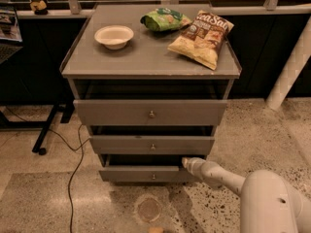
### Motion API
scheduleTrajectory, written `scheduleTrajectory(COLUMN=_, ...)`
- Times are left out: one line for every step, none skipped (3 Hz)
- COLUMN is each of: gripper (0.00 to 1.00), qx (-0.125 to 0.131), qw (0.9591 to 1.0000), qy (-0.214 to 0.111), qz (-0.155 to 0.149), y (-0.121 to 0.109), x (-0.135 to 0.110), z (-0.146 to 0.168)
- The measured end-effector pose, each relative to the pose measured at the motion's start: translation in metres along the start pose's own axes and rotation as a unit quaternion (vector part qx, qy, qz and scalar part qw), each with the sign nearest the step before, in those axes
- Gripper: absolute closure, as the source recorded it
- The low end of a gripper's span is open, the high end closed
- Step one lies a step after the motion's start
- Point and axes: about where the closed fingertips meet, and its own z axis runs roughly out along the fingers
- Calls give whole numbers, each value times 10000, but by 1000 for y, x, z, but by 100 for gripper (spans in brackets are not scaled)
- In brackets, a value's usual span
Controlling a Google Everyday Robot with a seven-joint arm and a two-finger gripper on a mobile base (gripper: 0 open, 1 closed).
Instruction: Open bottom drawer
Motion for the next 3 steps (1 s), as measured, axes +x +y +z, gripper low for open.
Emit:
scheduleTrajectory(gripper=100, qx=48, qw=10000, qy=64, qz=-11, y=-1, x=4, z=3)
scheduleTrajectory(gripper=100, qx=133, qw=9996, qy=261, qz=-23, y=-4, x=14, z=11)
scheduleTrajectory(gripper=100, qx=193, qw=9989, qy=414, qz=-64, y=-8, x=22, z=17)
